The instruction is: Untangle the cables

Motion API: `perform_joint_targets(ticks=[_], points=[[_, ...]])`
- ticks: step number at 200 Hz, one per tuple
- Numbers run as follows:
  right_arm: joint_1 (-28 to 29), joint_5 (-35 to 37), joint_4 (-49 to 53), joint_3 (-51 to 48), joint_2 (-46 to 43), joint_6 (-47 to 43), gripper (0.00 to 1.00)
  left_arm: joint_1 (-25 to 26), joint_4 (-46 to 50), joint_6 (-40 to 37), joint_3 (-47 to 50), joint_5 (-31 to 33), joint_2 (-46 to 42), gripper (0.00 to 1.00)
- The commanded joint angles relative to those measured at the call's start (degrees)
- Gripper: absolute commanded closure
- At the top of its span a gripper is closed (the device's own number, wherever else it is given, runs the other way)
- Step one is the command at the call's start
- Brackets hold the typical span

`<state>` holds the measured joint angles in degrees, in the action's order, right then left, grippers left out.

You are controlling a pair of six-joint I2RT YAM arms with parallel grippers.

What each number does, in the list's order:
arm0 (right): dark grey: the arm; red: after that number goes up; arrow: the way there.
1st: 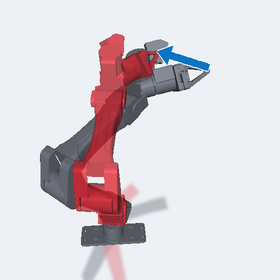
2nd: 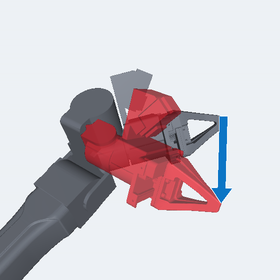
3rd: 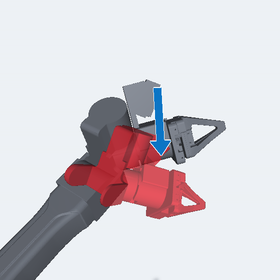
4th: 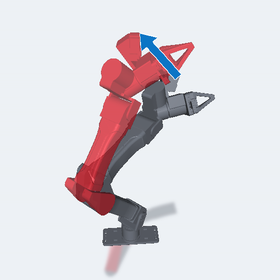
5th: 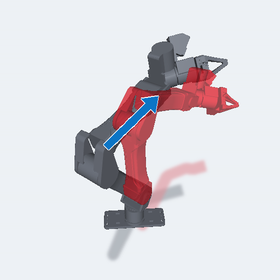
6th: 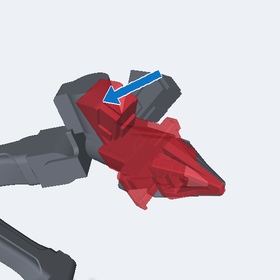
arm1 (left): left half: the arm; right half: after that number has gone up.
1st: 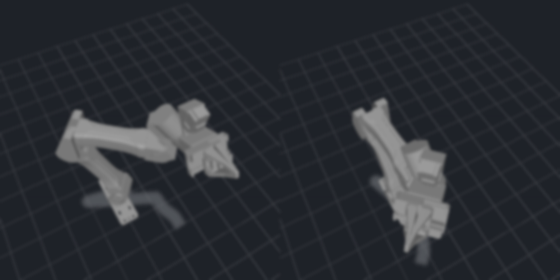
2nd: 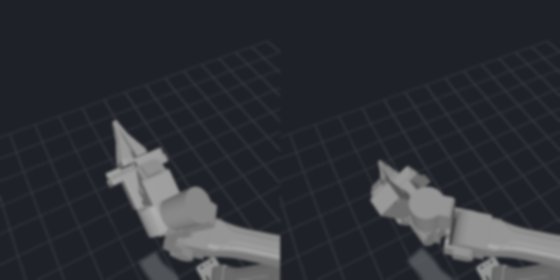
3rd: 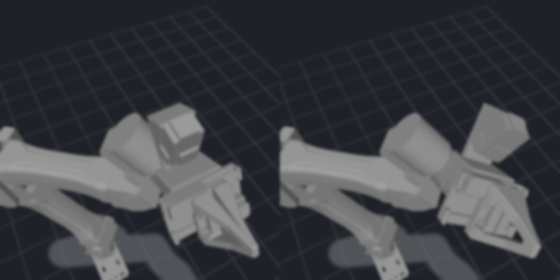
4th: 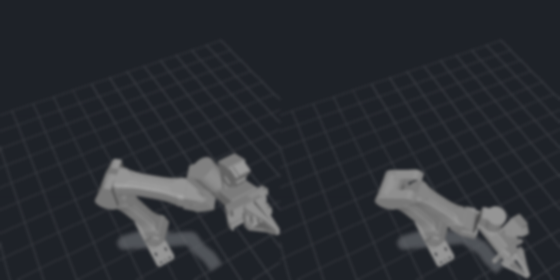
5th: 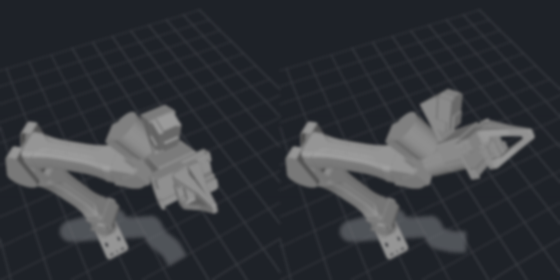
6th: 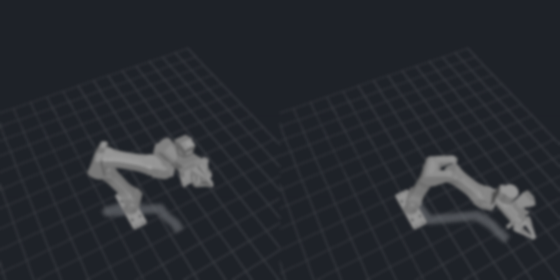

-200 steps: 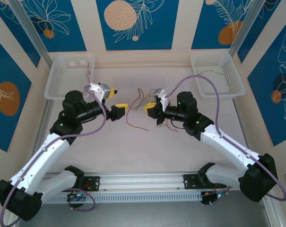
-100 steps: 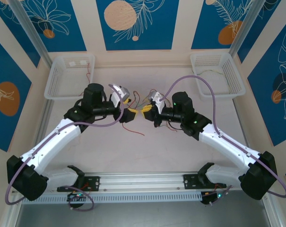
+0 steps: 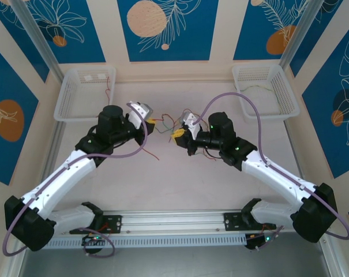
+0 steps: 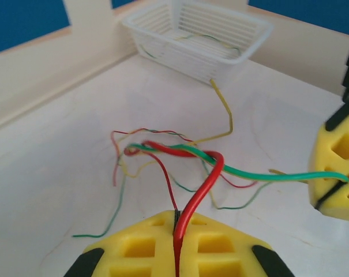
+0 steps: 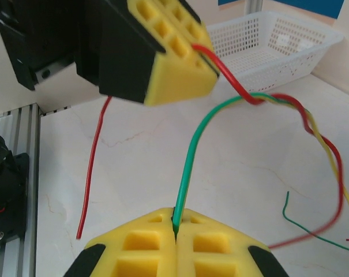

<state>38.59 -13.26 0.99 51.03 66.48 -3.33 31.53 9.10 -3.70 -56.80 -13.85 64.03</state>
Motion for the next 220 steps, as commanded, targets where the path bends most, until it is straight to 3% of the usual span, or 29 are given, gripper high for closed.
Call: perform_joint_targets(ticks=[1, 37, 79, 155, 220], points=[[0.52, 0.11, 3.13, 1.59, 1.73, -2.57, 1.0, -0.09, -4.64, 3.44, 1.59, 12.36, -2.79, 1.0], [-1.22, 7.42, 4.01, 1.02, 3.74, -2.56, 1.0, -2.52, -6.09, 7.3, 4.45, 23.51, -5.59, 1.0], [-6.92, 7.24, 3.48, -0.58, 2.63, 2.03, 1.0, -7.43, -6.7, 11.82, 8.11, 29.44, -11.36, 1.0], [-13.4, 18.63, 3.76, -1.98, -2.83, 8.96, 1.0, -10.72, -6.76, 13.53, 11.27, 35.11, -17.83, 1.0], [-23.93, 24.63, 5.27, -4.92, -12.38, 17.26, 1.0, -12.46, -6.31, 15.99, 13.23, 40.01, -20.23, 1.0]])
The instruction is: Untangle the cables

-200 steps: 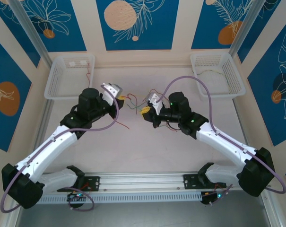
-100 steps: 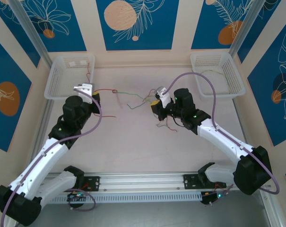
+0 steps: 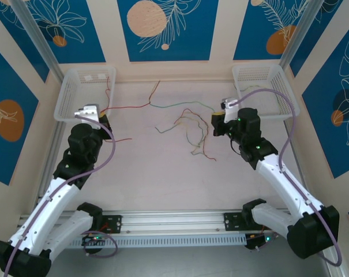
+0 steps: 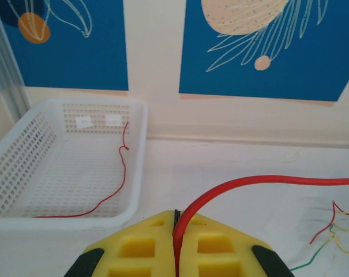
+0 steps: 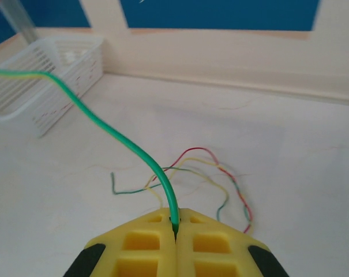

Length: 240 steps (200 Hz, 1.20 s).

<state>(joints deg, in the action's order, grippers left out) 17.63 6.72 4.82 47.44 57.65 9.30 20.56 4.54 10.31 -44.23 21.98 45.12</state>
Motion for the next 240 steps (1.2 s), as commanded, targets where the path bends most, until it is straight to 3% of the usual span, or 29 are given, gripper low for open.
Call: perform_joint_targets(ticks=[1, 50, 87, 143, 181, 203, 240], points=[[-3.14, 4.68, 1.48, -1.36, -3.62, 4.69, 1.0, -1.53, -1.73, 1.99, 0.69, 4.2, -1.34, 1.0], [-8.37, 8.25, 5.64, -0.73, -6.52, 6.69, 1.0, -2.88, -2.69, 3.37, 1.51, 4.06, -2.29, 1.0], [-11.43, 16.32, 9.84, 0.22, -7.2, 9.1, 1.0, -3.63, -2.24, 2.53, 1.17, 3.52, -1.78, 1.0], [-12.89, 3.15, 4.35, -2.44, -11.31, 8.05, 1.0, -4.12, -3.35, 1.25, -0.25, -3.15, -0.83, 1.0], [-12.29, 2.05, 3.18, -2.93, -12.6, 7.32, 1.0, -6.48, -4.06, -1.45, -3.53, -1.5, 4.21, 1.0], [-12.04, 1.63, 2.64, -3.73, -13.21, 7.5, 1.0, -9.95, -9.34, -1.05, -3.89, -6.54, 7.16, 1.0], [-11.85, 0.31, 3.62, -4.5, -15.41, 7.04, 1.0, -14.26, -10.09, -0.17, -10.41, -8.89, 15.72, 1.0]])
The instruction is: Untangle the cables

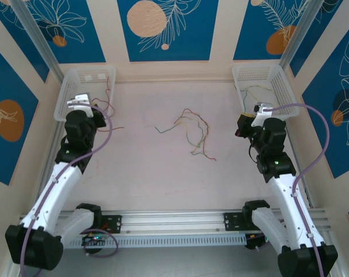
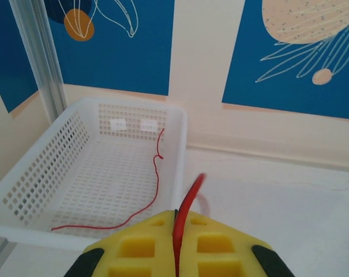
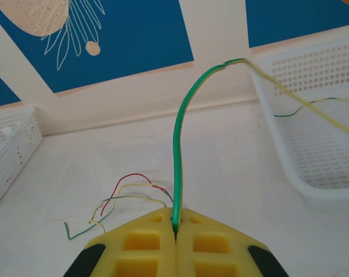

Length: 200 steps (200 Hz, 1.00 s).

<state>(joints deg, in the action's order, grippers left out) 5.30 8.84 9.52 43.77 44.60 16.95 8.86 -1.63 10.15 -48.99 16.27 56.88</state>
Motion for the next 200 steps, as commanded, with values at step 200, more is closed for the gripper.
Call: perform_joint_targets(ticks=[200], points=[[0.84, -1.46, 4.21, 0.24, -9.27, -3.24, 1.0, -18.76, -3.19, -6.04, -41.43, -15.33, 52.27, 1.0]])
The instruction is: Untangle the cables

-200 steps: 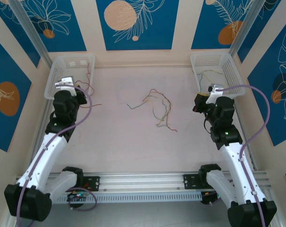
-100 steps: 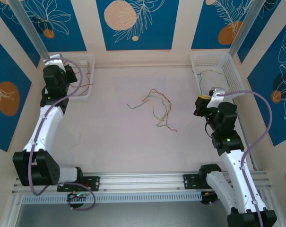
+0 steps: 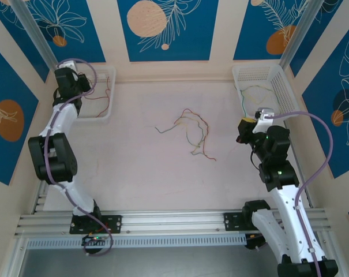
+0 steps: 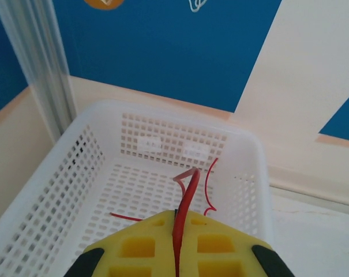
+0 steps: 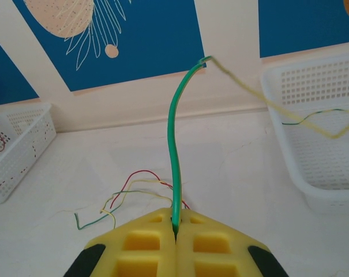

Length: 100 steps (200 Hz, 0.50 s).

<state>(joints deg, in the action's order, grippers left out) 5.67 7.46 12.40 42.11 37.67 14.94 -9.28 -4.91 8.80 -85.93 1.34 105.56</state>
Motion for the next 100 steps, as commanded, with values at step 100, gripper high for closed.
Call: perform_joint_targets(ticks=[100], points=[[0.47, -1.36, 1.59, 2.02, -4.32, -1.12, 1.0, -1.01, 14.02, -5.68, -17.54, 7.49, 20.78, 1.0]])
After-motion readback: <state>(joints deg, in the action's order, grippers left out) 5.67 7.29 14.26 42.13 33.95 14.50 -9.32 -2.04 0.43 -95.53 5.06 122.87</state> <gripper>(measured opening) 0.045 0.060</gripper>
